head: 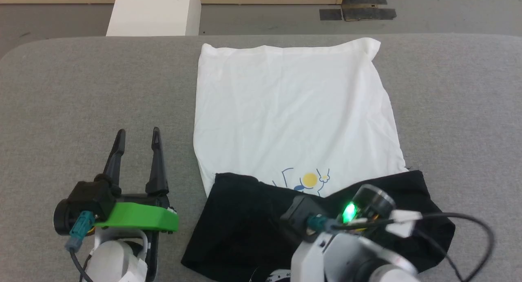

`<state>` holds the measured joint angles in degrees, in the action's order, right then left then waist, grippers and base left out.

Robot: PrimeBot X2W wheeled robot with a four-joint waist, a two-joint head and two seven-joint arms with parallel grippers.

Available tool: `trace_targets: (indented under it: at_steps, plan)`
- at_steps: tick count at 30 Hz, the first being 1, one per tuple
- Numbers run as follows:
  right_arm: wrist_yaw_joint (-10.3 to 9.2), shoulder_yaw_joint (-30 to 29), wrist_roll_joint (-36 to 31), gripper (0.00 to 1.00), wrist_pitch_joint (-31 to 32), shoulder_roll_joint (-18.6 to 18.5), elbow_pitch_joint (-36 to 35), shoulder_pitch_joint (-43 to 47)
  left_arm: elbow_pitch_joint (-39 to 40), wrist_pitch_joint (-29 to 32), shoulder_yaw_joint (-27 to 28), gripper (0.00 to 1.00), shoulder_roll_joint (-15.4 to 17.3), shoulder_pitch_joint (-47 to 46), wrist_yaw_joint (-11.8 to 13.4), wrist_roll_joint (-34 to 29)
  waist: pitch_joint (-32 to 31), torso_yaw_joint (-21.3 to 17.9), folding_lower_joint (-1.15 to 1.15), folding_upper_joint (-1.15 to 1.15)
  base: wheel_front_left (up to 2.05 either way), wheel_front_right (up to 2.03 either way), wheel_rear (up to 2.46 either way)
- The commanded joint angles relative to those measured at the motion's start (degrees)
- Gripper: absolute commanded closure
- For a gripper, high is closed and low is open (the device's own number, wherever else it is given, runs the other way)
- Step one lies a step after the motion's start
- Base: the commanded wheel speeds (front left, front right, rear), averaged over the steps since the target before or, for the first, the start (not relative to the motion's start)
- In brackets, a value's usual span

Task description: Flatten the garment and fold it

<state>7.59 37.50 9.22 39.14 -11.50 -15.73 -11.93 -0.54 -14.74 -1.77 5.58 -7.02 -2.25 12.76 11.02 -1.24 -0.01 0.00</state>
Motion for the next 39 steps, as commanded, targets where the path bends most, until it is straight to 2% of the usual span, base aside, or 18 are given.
trace_targets:
  at_steps: [1, 4, 5, 6, 7, 10, 14, 19, 24, 29, 34, 39]
  plan:
    - [-0.10, 1.15, 0.29, 1.00, -0.85, 0.02, 2.67, 0.43, -0.20, -0.26, -0.07, 0.00, -0.34, 0.21, -0.38, 0.05, 0.33, 0.47, 0.01, 0.00, 0.00, 0.00, 0.00]
    - [-0.10, 3.76, 1.57, 1.00, -2.91, 0.79, 10.07, 0.71, -0.50, -0.26, -0.23, 0.00, -0.63, 0.01, -0.59, 0.02, 0.48, 0.93, 0.01, 0.00, 0.00, 0.00, 0.00]
    - [-0.10, 4.46, 2.21, 0.60, -3.37, 1.05, 12.00, 0.85, -0.60, -0.26, -0.22, 0.00, -0.71, 0.01, -0.65, 0.02, 0.52, 1.02, 0.01, 0.00, 0.00, 0.00, 0.00]
    - [-0.10, 4.78, 2.89, 0.11, -3.60, 1.29, 13.24, 0.98, -0.68, -0.26, -0.17, 0.00, -0.76, 0.02, -0.68, 0.01, 0.54, 1.06, 0.01, 0.00, 0.00, 0.00, 0.00]
    - [-0.10, 4.90, 3.42, 0.00, -4.03, 1.52, 14.30, 0.94, -0.73, -0.26, -0.06, 0.00, -0.82, 0.05, -0.73, 0.01, 0.56, 1.07, 0.01, 0.00, 0.00, 0.00, 0.00]
    - [-0.10, 4.01, 4.73, 0.00, -5.53, 2.07, 15.29, 0.81, -0.82, -0.26, 0.32, 0.00, -0.90, 0.27, -0.81, -0.11, 0.42, 0.84, 0.01, 0.00, 0.00, 0.00, 0.00]
    - [-0.10, -0.43, 5.74, 0.00, -8.86, 3.21, 13.86, 0.82, -0.87, -0.26, 0.57, 0.00, -1.03, 0.41, -1.07, -0.26, 0.01, 0.34, 0.01, 0.00, 0.00, 0.00, 0.00]
    - [-0.10, -11.28, 5.08, 0.00, -16.03, 5.86, 8.20, 2.10, -1.44, -0.26, -0.27, 0.00, -0.80, -0.15, -2.13, -0.41, -0.29, -0.61, 0.01, 0.00, 0.00, 0.00, 0.00]
    - [-0.10, -23.87, 2.41, 0.00, -24.50, 7.66, 3.76, 3.32, -2.32, -0.13, -2.20, 0.00, 1.11, -3.69, -3.69, -0.20, 1.23, -2.03, 0.01, 0.00, 0.00, 0.00, 0.00]
    - [-0.10, -33.75, 0.11, 0.00, -32.88, 8.35, 3.23, 3.84, -5.47, 2.34, -5.69, 0.00, 6.04, -11.55, -4.93, 0.96, 4.47, -4.01, 0.01, 0.00, 0.00, 0.00, 0.00]
    - [-0.10, -37.23, -0.45, 0.00, -38.70, 8.52, 4.34, 3.28, -9.64, 6.80, -7.14, 0.00, 10.25, -21.27, -5.18, 4.62, 9.19, -6.46, 0.01, 0.00, 0.00, 0.00, 0.00]
    - [-0.10, -37.92, -0.25, 0.00, -42.23, 8.58, 5.59, 1.58, -15.12, 14.55, -8.68, 0.00, 15.04, -32.72, -5.22, 7.52, 14.77, -9.77, 0.01, 0.00, 0.00, 0.00, 0.00]
